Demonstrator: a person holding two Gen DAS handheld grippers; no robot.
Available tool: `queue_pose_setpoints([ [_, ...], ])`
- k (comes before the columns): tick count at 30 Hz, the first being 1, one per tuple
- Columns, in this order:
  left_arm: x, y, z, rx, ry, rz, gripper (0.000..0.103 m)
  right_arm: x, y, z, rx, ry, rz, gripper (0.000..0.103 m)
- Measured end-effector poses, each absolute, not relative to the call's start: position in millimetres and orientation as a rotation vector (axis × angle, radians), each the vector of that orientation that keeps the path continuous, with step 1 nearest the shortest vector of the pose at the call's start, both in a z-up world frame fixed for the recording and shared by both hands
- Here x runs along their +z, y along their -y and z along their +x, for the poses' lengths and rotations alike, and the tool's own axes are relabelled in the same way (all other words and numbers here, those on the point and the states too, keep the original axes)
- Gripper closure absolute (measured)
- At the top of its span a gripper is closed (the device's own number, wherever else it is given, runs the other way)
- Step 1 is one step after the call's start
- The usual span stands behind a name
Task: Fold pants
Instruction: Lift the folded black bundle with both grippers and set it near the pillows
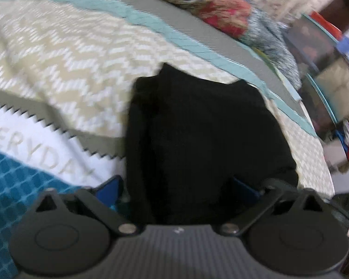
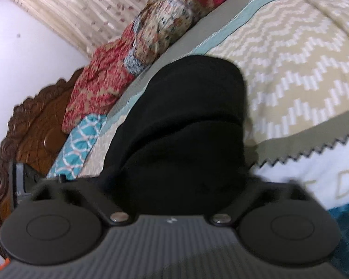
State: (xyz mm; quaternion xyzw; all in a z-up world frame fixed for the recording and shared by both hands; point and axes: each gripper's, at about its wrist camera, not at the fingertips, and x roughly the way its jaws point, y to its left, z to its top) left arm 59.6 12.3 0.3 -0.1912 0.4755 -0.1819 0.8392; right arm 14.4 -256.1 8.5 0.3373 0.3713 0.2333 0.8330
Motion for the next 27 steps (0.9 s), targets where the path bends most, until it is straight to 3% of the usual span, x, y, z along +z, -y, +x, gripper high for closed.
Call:
queue_pose_setpoints([
  [1,4,-7,56,-0.380,-0.985,-0.375,0.024,8,254,15,0.497,-0.794,0.730,0.041],
  [2,8,-3,53,-0.386,-0.961,-0.351,0.039,9,254,14,0.503,-0.793,0.746,0.048],
  [3,13,0,51,-0.398,-0.944,-0.340,0.046,11,255,12,0.513,-0.785,0.758,0.049],
  [6,28,-2,52,-0.398,-0.925,-0.364,0.060,27,253,8,0.534,-0.739,0.733,0.052],
  [12,90,2,74,-0.423,-0.754,-0.328,0.062,69,247,27,0.586,-0.572,0.680,0.053],
  [18,132,20,157,-0.423,-0.575,-0.231,0.062,104,252,97,0.620,-0.363,0.553,0.053],
  [23,110,45,256,-0.394,-0.576,-0.205,0.062,93,262,171,0.537,-0.261,0.448,0.053],
  [27,53,61,320,-0.314,-0.703,-0.209,0.060,49,272,225,0.439,-0.348,0.421,0.052],
])
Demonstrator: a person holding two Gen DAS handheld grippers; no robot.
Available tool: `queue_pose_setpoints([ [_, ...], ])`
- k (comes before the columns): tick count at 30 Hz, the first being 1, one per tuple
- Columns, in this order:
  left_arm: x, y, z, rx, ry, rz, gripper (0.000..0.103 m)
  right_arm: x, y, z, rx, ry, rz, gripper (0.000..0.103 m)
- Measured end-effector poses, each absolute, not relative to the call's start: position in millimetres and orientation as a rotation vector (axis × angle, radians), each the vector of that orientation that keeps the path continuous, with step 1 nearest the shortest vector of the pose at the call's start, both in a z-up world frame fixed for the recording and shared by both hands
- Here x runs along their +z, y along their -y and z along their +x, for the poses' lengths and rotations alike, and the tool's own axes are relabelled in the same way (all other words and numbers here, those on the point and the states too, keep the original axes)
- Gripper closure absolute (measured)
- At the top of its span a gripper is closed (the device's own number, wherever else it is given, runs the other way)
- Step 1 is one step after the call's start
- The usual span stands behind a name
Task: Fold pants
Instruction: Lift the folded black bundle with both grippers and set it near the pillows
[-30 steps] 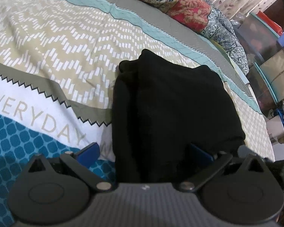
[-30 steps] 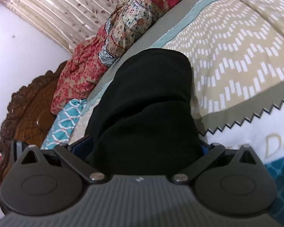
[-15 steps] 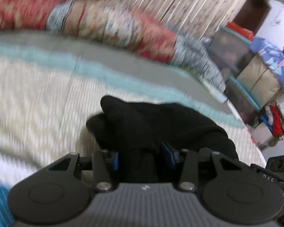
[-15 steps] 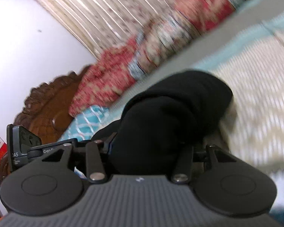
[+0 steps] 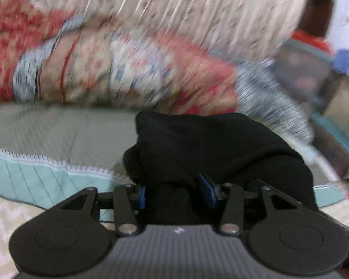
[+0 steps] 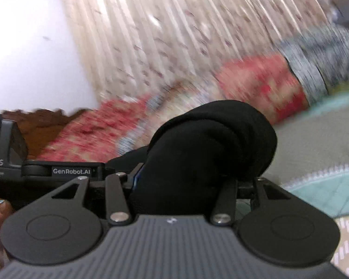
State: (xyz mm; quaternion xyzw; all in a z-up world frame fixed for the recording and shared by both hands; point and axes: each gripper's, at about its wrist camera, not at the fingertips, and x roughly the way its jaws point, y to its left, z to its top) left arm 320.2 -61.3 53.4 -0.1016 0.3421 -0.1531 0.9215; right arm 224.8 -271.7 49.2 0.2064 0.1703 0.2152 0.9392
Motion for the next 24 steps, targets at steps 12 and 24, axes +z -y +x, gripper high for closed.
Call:
queue_pose_setpoints([
  [12,6,65,327,-0.091,-0.890,-0.241,0.010,-13,295,239,0.353,-0.639,0.604,0.017],
  [24,35,64,158,0.025,-0.928,-0.092,0.000,12,267,72,0.185,-0.681,0.612,0.000],
])
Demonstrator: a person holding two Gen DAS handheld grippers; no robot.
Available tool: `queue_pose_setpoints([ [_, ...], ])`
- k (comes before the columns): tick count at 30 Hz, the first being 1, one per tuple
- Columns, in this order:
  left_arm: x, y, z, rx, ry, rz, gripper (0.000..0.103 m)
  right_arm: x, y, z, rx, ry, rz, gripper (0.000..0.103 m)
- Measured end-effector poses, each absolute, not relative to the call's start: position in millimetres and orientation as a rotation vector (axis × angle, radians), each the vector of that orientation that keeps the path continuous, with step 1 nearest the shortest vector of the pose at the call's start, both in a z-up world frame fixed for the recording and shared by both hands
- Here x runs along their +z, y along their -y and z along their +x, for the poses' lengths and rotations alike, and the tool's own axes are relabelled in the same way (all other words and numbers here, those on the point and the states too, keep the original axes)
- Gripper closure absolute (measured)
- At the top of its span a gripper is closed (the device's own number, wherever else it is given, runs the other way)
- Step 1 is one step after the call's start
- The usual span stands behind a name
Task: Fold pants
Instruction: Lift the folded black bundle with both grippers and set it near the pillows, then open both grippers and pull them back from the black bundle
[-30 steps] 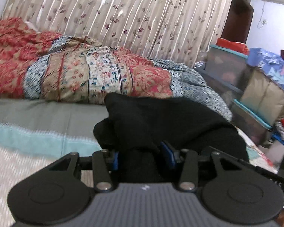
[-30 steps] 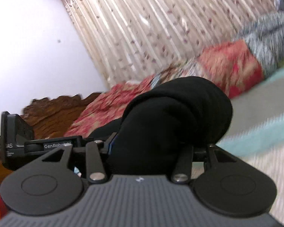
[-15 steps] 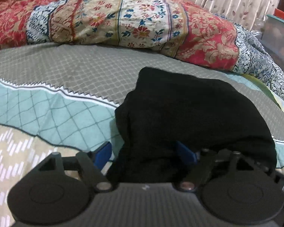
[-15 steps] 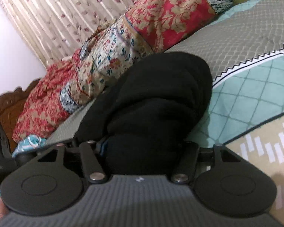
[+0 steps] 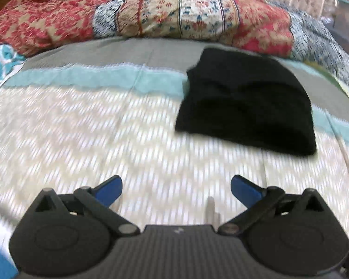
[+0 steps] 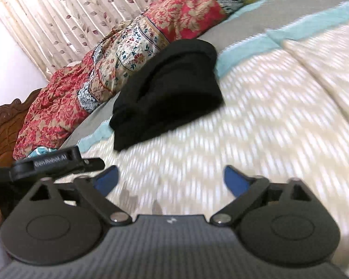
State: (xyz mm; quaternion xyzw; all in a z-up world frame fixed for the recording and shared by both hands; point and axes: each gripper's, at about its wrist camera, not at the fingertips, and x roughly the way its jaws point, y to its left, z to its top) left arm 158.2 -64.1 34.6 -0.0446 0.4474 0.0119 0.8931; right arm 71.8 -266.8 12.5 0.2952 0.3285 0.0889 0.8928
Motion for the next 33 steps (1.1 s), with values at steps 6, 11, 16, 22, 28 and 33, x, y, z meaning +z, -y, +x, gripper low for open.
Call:
queue_pose_setpoints([
  [6,47,64,76,-0.029,-0.949,-0.069,0.000,21,247,11,0.109,-0.754,0.591,0.000],
  [11,55,68,26,-0.046,-0.917,-0.001,0.000,26,239,-28,0.064,-0.788,0.564,0.000],
  [16,58,68,-7,-0.064,-0.891,0.021,0.000,28,224,-58,0.067,-0.790,0.507,0.000],
  [22,65,63,-27,-0.053,-0.855,0.012,0.000,26,211,-76,0.077,-0.811,0.487,0.000],
  [28,68,62,-33,0.033,-0.837,0.051,0.000,29,198,-83,0.103,-0.815,0.439,0.000],
  [33,66,59,-33,0.046,-0.848,0.077,0.000,28,200,-84,0.091,-0.806,0.452,0.000],
])
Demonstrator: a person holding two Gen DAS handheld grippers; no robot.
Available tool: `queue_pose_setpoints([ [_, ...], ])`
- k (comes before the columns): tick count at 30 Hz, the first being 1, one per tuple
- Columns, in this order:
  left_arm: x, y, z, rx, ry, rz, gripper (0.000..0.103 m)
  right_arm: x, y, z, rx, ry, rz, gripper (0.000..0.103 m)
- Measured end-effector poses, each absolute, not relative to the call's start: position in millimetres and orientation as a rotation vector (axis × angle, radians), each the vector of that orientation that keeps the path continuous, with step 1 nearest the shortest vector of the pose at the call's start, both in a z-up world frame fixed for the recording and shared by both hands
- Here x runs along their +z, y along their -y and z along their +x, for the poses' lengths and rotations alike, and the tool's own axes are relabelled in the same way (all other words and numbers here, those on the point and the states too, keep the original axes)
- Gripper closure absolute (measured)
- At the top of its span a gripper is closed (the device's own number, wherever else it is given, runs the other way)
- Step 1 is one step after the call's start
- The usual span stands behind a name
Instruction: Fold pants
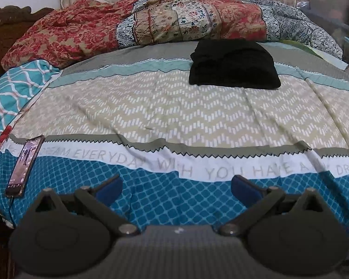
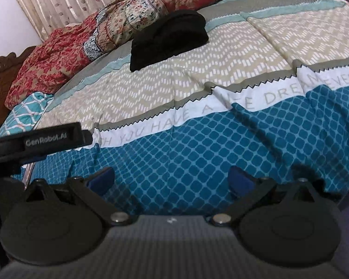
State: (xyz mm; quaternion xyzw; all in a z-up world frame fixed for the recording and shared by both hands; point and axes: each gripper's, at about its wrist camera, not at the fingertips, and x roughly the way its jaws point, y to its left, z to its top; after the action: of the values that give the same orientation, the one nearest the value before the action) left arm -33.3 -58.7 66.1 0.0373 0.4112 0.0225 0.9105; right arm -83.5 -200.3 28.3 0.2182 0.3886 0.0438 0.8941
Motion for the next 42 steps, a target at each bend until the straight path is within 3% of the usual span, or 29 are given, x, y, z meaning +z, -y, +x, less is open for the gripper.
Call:
queue_pose_setpoints([
  [27,66,67,-26,0.033,-0.935,0.131,0.000,32,210,-85,0.087,-0.846,0.540,0.000],
  [42,83,78,-31,0.008,-0.885,0.163,0.000,44,226,-94,0.025,-0.787,0.555,0.000],
])
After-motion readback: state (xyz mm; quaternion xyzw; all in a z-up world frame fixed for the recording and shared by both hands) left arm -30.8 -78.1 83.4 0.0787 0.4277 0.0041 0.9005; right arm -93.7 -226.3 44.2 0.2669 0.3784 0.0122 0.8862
